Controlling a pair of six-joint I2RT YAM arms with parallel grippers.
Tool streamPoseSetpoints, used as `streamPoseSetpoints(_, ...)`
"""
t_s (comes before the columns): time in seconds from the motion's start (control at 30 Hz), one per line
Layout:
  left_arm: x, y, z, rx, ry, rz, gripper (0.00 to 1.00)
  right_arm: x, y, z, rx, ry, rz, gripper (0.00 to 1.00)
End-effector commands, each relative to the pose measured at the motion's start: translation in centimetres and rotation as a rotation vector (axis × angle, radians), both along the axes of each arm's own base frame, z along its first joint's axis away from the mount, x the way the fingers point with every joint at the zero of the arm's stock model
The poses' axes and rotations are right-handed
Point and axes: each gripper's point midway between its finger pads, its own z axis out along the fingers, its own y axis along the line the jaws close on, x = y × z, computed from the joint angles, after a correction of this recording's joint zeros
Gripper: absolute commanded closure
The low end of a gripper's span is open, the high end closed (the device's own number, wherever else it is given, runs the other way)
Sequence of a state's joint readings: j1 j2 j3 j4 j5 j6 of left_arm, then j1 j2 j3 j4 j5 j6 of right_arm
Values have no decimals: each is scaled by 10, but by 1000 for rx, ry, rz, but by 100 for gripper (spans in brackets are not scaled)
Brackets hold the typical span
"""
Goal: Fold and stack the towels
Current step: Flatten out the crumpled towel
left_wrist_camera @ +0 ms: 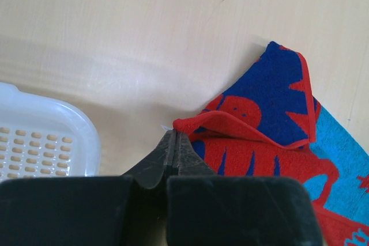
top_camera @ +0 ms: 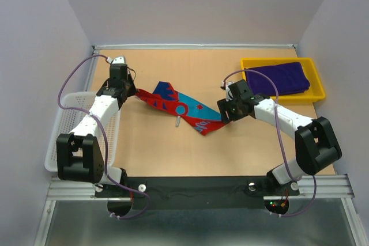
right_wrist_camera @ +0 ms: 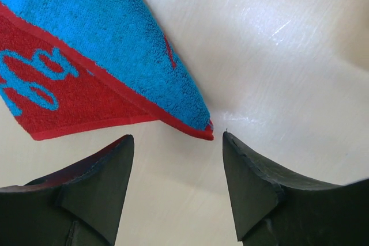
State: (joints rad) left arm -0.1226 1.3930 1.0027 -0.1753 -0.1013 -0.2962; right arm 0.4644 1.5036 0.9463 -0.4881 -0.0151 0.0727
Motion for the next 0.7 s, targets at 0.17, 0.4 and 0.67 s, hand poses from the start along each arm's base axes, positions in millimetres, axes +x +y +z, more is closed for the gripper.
streamPoseSetpoints(0.17,4,-2,7,-1,-33,-19,100,0,0,-3,-58,-5,182,33)
streamPoseSetpoints(0.4,5,-2,6,2,-28,-19,100,5,4,-10,-99,-4,270,39)
streamPoseSetpoints(0.67,5,-2,6,2,-27,-19,100,16,5,-15,-135,-13,286,42)
